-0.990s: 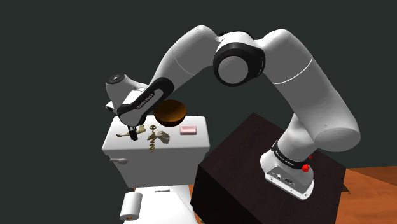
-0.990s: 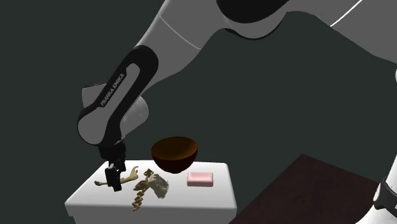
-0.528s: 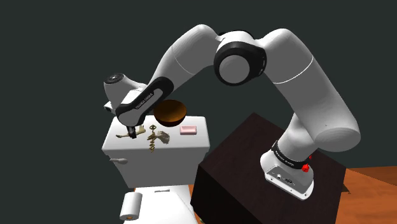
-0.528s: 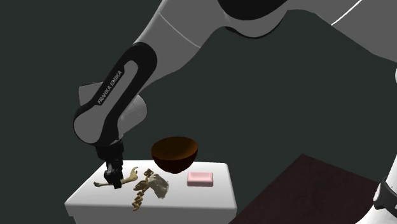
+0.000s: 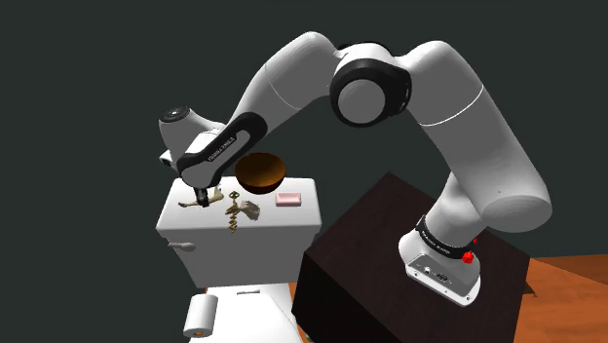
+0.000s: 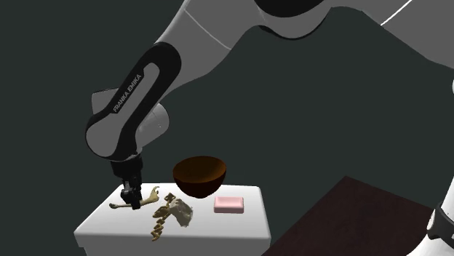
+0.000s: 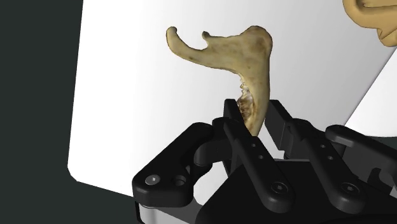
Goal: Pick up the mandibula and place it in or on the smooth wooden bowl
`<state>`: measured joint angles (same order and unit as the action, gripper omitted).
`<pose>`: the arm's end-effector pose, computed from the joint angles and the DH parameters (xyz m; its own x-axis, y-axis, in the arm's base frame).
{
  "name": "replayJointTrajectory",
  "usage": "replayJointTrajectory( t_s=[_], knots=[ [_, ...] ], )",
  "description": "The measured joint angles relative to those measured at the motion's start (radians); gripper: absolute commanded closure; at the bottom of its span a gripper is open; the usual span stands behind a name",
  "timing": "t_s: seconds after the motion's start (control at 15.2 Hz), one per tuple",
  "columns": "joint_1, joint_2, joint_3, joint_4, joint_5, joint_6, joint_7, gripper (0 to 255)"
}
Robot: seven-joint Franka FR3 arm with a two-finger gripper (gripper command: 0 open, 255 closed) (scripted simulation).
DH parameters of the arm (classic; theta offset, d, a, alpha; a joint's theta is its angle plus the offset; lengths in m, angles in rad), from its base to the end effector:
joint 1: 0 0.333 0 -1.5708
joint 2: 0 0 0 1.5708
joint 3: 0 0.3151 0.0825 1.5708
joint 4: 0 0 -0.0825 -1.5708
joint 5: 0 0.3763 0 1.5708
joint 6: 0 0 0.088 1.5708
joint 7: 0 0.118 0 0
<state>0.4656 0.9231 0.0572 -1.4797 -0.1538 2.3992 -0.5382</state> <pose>0.6136 0.3439 0.1172 0.4073 0.9127 -0.0328 0.9128 -0.4056 0.0481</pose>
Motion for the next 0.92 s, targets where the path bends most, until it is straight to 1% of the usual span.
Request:
replayJointTrajectory(
  t_s=[0.4, 0.92],
  knots=[
    [-0.003, -0.069, 0.004, -0.036, 0.003, -0.033, -0.003, 255],
    [-0.008, -0.144, 0.011, -0.051, 0.010, -0.093, -0.011, 255]
  ],
)
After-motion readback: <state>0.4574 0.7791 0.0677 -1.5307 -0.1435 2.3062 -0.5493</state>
